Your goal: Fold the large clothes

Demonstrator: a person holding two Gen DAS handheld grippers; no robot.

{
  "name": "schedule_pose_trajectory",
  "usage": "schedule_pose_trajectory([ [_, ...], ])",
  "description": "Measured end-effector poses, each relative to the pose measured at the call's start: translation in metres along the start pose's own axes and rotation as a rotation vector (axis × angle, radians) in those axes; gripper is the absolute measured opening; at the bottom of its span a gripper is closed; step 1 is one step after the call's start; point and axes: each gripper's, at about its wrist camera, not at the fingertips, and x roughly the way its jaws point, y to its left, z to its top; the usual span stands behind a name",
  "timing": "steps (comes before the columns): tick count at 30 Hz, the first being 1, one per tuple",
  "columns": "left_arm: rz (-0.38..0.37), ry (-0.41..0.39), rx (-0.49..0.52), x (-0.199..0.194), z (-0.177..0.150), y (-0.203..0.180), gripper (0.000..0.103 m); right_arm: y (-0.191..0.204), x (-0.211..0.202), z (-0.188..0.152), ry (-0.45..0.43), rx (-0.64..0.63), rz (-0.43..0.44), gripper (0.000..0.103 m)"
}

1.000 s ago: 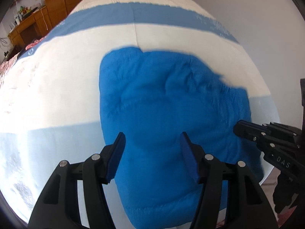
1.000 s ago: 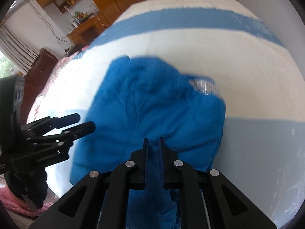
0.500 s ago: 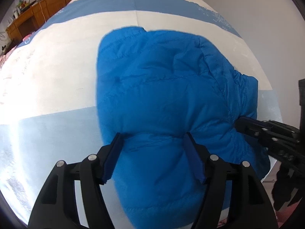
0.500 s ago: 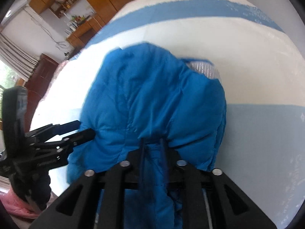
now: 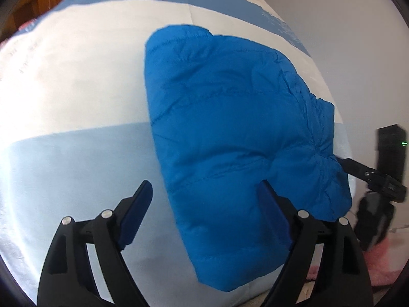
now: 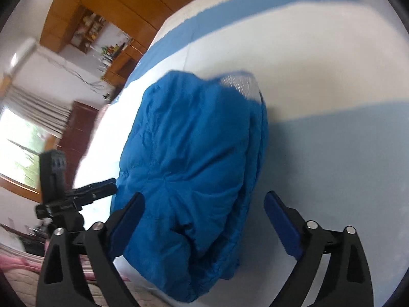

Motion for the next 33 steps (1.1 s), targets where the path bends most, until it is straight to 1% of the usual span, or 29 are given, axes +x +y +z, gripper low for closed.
schedule_pose_trajectory([
  [2, -0.031, 0.007, -0.007, 0.006, 0.000, 0.004, 0.087, -0.009, 0.011, 0.001, 0.026, 0.033, 0.039, 0.096],
  [6, -0.107, 0.019, -0.017, 0.017, 0.002, 0.008, 0.088, -0.025, 0.034, 0.001, 0.078, 0.073, 0.118, 0.099],
  [9, -0.138, 0.029, -0.009, 0.027, 0.003, 0.008, 0.092, -0.030, 0.045, 0.004, 0.099, 0.089, 0.152, 0.099],
  [15, -0.183, 0.025, 0.006, 0.041, 0.005, 0.010, 0.100, -0.038, 0.058, 0.010, 0.129, 0.100, 0.204, 0.099],
  [18, -0.223, 0.025, 0.005, 0.051, 0.005, 0.012, 0.101, -0.044, 0.065, 0.014, 0.134, 0.118, 0.239, 0.100],
  [23, -0.306, 0.020, -0.008, 0.064, 0.005, 0.020, 0.101, -0.043, 0.073, 0.019, 0.137, 0.107, 0.260, 0.100],
  [25, -0.315, 0.012, -0.013, 0.066, 0.005, 0.021, 0.101, -0.040, 0.077, 0.020, 0.139, 0.100, 0.272, 0.095],
  [27, -0.300, -0.001, -0.019, 0.065, 0.004, 0.016, 0.099, -0.039, 0.077, 0.019, 0.138, 0.100, 0.293, 0.084],
  [28, -0.290, -0.010, -0.012, 0.061, -0.001, 0.015, 0.097, -0.037, 0.074, 0.018, 0.134, 0.093, 0.297, 0.082],
  [30, -0.276, -0.036, -0.001, 0.056, 0.000, 0.002, 0.086, -0.036, 0.069, 0.018, 0.125, 0.080, 0.302, 0.070],
  [33, -0.288, -0.058, -0.005, 0.043, -0.002, -0.005, 0.081, -0.034, 0.060, 0.018, 0.115, 0.067, 0.329, 0.065],
])
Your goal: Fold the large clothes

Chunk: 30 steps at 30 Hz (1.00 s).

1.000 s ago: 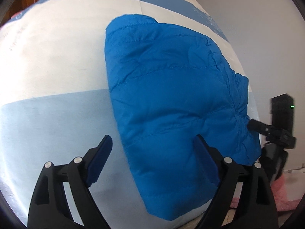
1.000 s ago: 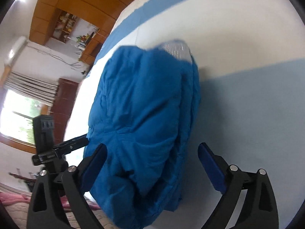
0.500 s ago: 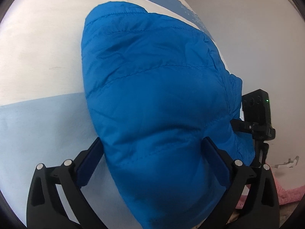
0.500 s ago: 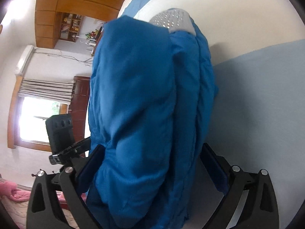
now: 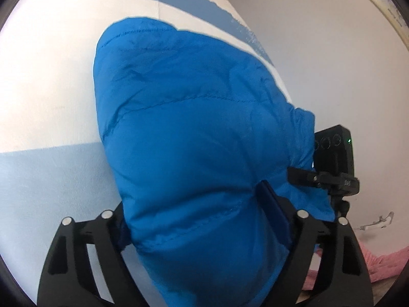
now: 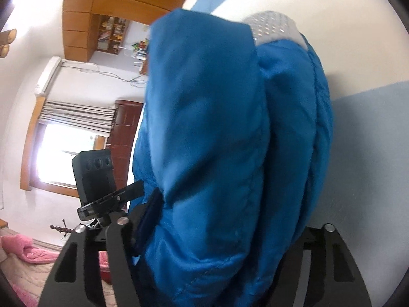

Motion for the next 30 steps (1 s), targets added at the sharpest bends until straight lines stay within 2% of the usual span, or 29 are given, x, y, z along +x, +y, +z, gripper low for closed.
schedule_pose_trajectory([
  [5, -0.001, -0.058, 0.036, -0.018, 0.009, -0.019, 0.079, 0.028, -0.012, 0.008, -0.019, -0.086, 0.009, 0.064],
  [10, 0.023, -0.145, 0.082, -0.041, 0.027, -0.032, 0.080, 0.049, -0.020, 0.037, -0.042, -0.175, 0.026, 0.064],
  [14, 0.052, -0.195, 0.099, -0.054, 0.042, -0.028, 0.080, 0.062, -0.013, 0.065, -0.037, -0.229, 0.038, 0.064],
  [23, 0.117, -0.256, 0.069, -0.058, 0.086, 0.005, 0.080, 0.067, 0.033, 0.138, 0.016, -0.281, 0.051, 0.064],
  [30, 0.127, -0.252, 0.000, -0.049, 0.116, 0.057, 0.080, 0.057, 0.079, 0.187, 0.071, -0.262, 0.033, 0.064],
])
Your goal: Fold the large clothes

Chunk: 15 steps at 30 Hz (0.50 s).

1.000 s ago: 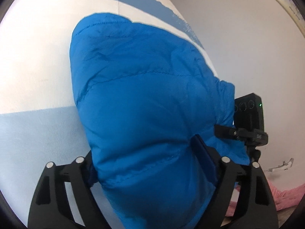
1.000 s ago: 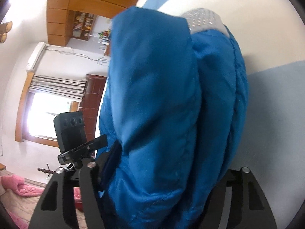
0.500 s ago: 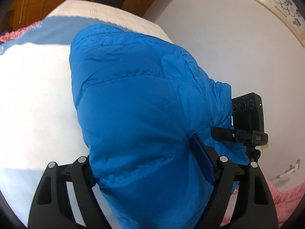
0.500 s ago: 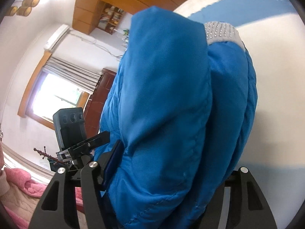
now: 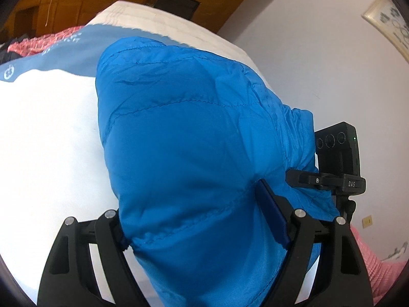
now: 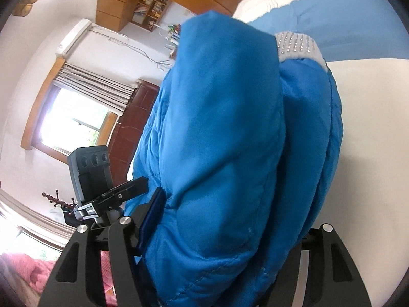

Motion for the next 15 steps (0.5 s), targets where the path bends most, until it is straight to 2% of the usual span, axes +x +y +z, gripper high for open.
schedule_pose_trajectory([
  [1, 0.003, 0.004, -0.005, 0.005, 0.009, 0.003, 0.080, -0.003, 0.006, 0.004, 0.006, 0.007, -0.002, 0.064],
  [5, 0.023, 0.054, -0.043, 0.024, -0.007, 0.021, 0.083, -0.031, 0.026, 0.001, 0.034, 0.064, -0.023, 0.066],
  [7, 0.009, 0.049, -0.048, 0.028, -0.013, 0.025, 0.086, -0.029, 0.028, -0.003, 0.028, 0.083, -0.006, 0.067],
  [10, 0.016, 0.056, -0.047, 0.026, -0.015, 0.023, 0.087, -0.020, 0.024, -0.008, 0.031, 0.067, -0.045, 0.073],
  [15, 0.073, 0.076, -0.042, 0.041, 0.029, 0.042, 0.087, -0.002, 0.006, -0.019, 0.032, 0.029, -0.139, 0.080],
])
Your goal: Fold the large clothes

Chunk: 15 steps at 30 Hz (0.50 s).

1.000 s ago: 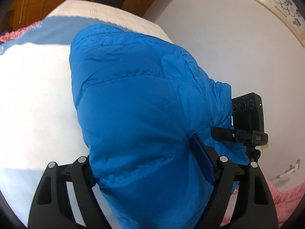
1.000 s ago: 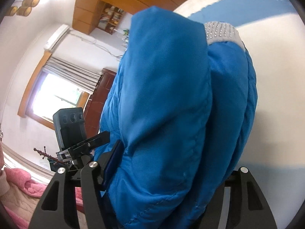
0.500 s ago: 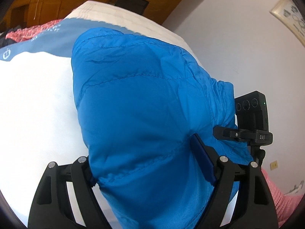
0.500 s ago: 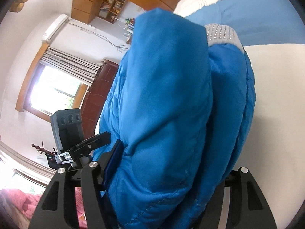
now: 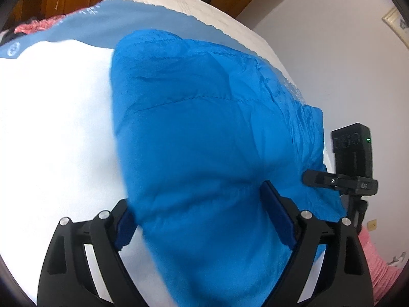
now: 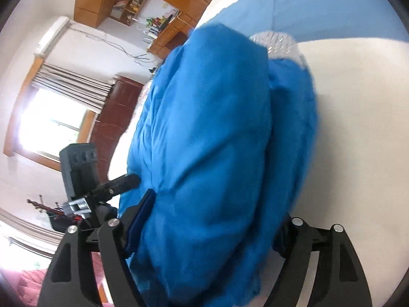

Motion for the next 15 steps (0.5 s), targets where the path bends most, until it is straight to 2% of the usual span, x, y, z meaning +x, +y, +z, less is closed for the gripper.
schedule_pose_trajectory([
  [5, 0.050, -0.026, 0.046, -0.032, -0.025, -0.013, 0.087, 0.019, -0.033, -0.036, -0.025, -0.072, -0.085, 0.080],
  [7, 0.066, -0.027, 0.055, -0.035, -0.039, -0.021, 0.087, 0.024, -0.043, -0.049, -0.036, -0.081, -0.097, 0.080],
  [9, 0.085, -0.016, 0.056, -0.032, -0.049, -0.023, 0.087, 0.019, -0.054, -0.055, -0.051, -0.076, -0.144, 0.079],
  [15, 0.087, 0.010, 0.019, -0.013, -0.056, -0.015, 0.091, -0.003, -0.033, -0.063, -0.023, -0.004, -0.228, 0.078],
])
